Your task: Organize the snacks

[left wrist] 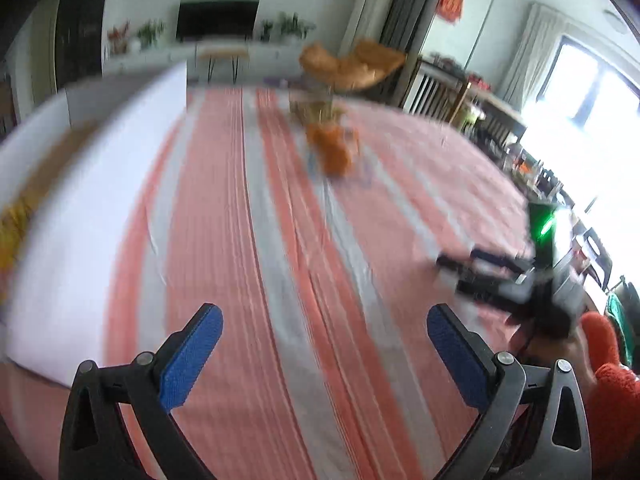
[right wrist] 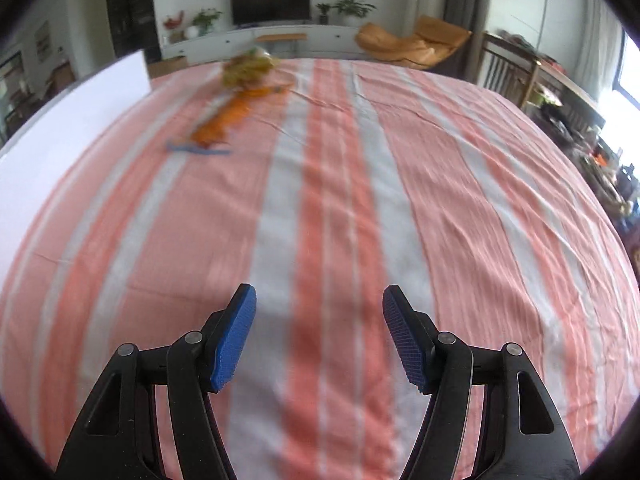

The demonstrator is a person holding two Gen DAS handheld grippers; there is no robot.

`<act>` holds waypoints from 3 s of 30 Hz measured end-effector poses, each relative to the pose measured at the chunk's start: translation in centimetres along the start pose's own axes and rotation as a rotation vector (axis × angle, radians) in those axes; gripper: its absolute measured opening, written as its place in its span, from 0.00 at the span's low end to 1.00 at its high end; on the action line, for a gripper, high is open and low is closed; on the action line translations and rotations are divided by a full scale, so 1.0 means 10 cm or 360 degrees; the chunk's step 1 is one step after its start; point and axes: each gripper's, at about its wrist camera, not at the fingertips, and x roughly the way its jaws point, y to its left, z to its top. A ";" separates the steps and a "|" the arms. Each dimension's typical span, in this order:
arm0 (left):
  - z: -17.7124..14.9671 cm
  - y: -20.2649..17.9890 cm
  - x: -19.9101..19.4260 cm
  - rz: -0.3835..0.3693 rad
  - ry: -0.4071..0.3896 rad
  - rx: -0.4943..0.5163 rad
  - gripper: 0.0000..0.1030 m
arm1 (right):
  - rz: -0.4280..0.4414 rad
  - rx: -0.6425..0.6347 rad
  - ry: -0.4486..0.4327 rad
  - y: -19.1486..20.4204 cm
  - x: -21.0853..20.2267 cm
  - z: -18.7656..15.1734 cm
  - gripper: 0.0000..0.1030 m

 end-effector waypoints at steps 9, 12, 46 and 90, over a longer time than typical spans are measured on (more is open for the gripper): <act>-0.25 0.06 0.37 0.0255 0.0030 0.0049 0.98 | 0.0027 0.0042 0.0025 0.02 0.05 0.01 0.80; -0.22 0.06 0.44 0.0299 0.0033 0.0068 0.98 | 0.0032 0.0047 0.0025 0.00 0.06 0.00 0.81; 0.07 0.25 0.88 0.0403 0.0140 0.0114 1.00 | 0.0029 0.0047 0.0025 -0.01 0.06 0.00 0.81; 0.03 0.25 0.84 0.0405 0.0101 0.0112 1.00 | 0.0056 -0.0154 0.0240 1.00 1.28 1.63 0.83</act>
